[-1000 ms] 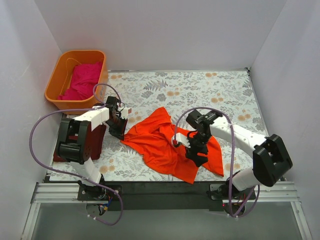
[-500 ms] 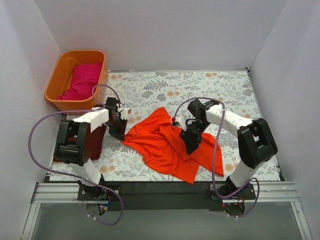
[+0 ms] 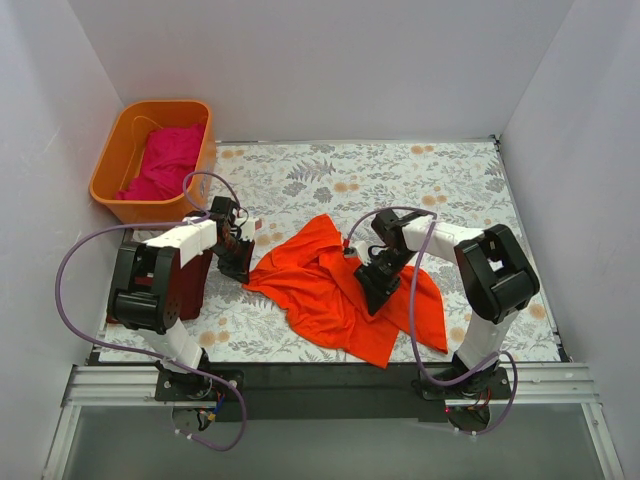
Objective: Fold and stack the t-shirts
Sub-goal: Flatten the tshirt out
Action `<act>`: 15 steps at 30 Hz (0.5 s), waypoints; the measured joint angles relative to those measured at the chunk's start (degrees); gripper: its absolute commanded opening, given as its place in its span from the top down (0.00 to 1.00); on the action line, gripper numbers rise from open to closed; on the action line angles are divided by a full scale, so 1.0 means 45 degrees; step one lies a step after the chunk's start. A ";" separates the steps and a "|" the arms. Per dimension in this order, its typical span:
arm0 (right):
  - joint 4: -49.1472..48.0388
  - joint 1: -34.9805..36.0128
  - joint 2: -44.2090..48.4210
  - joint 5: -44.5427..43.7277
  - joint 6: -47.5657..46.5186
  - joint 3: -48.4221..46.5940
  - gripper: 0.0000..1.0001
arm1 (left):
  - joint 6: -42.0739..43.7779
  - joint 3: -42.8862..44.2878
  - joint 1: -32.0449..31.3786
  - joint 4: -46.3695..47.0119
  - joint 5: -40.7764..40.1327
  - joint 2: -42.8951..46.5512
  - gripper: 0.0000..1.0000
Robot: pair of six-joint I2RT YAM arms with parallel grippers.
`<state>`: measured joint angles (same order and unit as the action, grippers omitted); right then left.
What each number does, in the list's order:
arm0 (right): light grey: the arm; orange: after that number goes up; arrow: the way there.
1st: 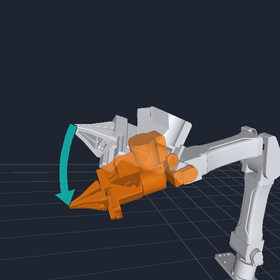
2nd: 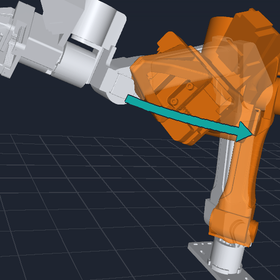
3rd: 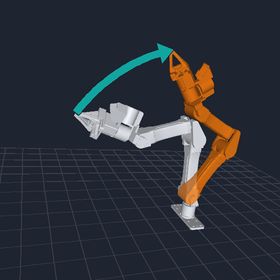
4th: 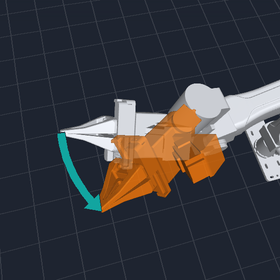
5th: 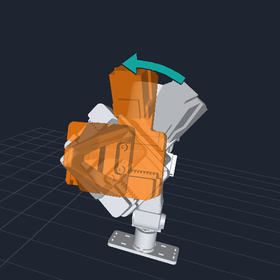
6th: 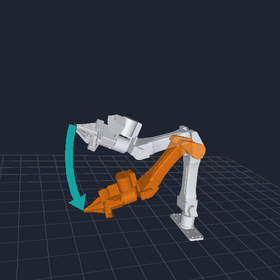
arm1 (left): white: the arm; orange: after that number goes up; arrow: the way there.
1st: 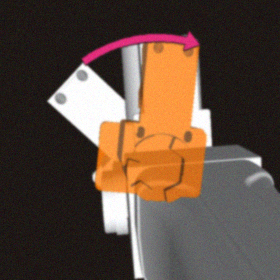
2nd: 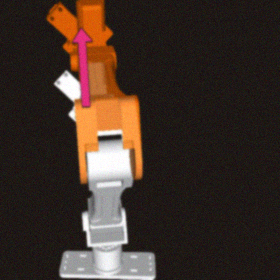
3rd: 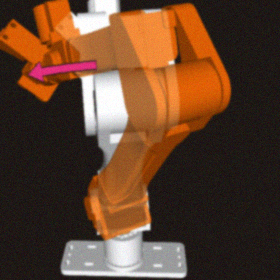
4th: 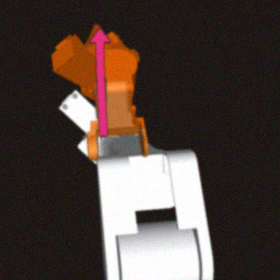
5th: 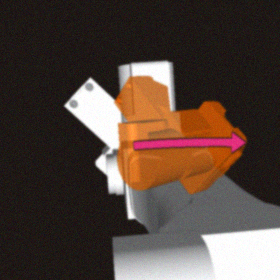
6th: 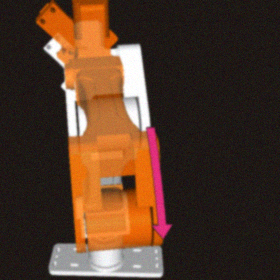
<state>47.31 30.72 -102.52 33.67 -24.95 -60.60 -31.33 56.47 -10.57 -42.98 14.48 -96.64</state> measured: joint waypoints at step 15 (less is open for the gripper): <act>0.1938 -0.1443 0.0457 -0.0573 -0.2210 -0.0811 0.99 | 0.0262 -0.0277 0.0923 -0.0136 0.0214 0.0262 1.00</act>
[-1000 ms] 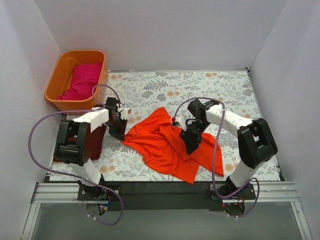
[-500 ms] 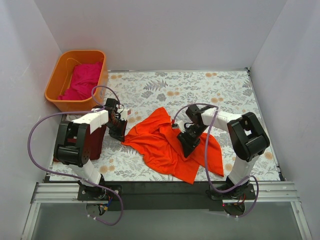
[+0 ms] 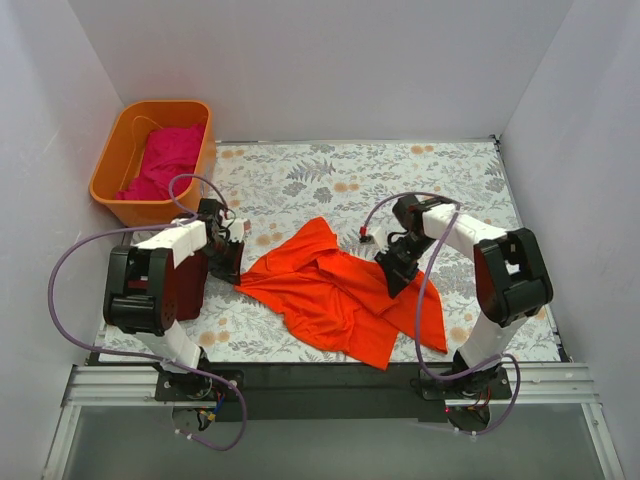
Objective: Fold and stack the t-shirts
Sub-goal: Flatten the tshirt out
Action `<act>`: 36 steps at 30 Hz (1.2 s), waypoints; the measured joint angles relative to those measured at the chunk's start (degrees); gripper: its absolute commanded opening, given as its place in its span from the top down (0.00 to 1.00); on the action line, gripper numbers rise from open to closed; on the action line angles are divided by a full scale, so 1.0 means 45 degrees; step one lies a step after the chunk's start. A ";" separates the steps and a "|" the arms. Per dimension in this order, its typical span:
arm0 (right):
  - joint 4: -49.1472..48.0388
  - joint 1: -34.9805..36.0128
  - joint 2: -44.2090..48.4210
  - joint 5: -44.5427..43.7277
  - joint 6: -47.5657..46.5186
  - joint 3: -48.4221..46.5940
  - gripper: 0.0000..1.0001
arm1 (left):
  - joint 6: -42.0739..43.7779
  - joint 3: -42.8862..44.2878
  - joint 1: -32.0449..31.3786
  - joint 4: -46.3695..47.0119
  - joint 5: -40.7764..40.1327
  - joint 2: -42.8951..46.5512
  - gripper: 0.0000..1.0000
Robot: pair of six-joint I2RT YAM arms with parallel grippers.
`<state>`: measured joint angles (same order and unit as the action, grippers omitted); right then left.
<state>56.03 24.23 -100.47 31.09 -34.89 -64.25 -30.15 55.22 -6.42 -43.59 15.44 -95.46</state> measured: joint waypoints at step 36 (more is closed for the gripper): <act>0.0996 -0.0942 0.0695 -0.1205 -0.0554 -0.0466 0.99 | 0.3633 0.5595 -0.5843 0.1545 0.3366 -0.2681 0.55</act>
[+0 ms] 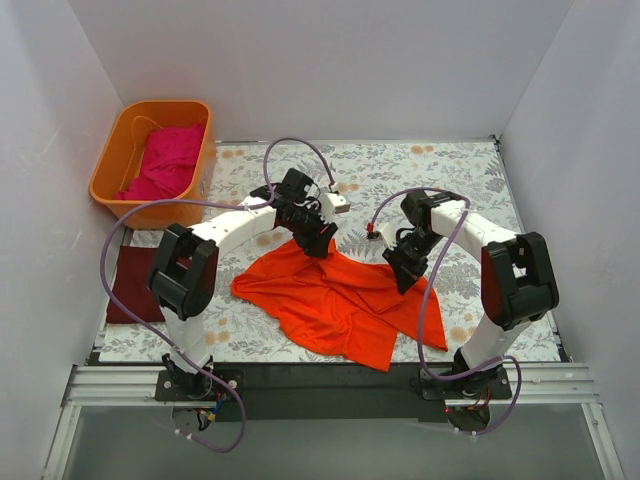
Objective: Fold and stack the t-shirts
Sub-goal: Flatten the tshirt out
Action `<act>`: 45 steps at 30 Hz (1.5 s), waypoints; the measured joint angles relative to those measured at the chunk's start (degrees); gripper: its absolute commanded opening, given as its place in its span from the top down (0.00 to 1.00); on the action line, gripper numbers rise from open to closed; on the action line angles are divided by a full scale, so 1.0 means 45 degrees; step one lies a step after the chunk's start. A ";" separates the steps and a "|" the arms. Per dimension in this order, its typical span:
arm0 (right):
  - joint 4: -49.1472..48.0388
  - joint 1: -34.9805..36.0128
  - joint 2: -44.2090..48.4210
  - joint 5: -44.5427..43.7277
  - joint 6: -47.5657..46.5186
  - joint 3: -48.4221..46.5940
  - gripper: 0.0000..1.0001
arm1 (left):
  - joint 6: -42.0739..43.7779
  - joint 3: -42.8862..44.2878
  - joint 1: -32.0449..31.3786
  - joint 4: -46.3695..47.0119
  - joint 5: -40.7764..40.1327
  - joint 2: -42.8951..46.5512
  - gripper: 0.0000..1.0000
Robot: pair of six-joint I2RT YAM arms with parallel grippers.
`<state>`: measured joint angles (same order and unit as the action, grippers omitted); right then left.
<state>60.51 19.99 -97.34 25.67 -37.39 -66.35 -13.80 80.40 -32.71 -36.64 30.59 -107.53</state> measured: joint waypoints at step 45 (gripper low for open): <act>0.2118 0.4410 -0.0398 0.0223 -0.0937 -0.1855 0.22 | -0.2817 -0.1287 0.5280 0.0811 -0.3002 0.2783 1.00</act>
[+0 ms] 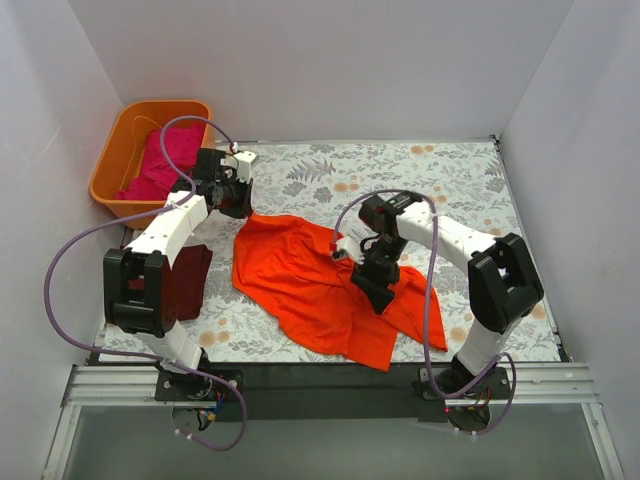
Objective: Fold and stack the t-shirts
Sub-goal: Flatten the tshirt out
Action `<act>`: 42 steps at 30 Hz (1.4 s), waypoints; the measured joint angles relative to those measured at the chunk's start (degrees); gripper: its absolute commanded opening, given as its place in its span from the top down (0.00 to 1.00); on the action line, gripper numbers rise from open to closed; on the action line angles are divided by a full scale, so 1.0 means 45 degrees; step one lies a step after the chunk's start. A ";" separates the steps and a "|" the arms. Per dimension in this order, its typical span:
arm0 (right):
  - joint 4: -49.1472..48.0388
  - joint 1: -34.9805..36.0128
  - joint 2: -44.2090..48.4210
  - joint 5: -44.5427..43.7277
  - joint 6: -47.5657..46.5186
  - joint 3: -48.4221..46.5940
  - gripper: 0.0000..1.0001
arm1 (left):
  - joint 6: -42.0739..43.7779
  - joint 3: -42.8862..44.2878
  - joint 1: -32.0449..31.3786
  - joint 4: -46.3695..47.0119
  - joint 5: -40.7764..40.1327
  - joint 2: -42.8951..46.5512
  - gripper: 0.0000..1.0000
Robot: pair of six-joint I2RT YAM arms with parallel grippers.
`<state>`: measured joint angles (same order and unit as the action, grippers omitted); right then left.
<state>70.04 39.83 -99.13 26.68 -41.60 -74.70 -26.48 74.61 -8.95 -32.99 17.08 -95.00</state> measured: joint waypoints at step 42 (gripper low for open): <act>-0.5289 -0.0097 0.0432 -0.2574 0.4435 0.2905 0.66 | -0.0223 -0.0452 0.0000 -0.0423 -0.0063 0.0364 1.00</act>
<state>46.24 39.40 -97.19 15.09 -21.65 -61.63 -27.49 72.58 -8.95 -34.89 16.80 -93.36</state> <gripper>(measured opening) 0.345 0.010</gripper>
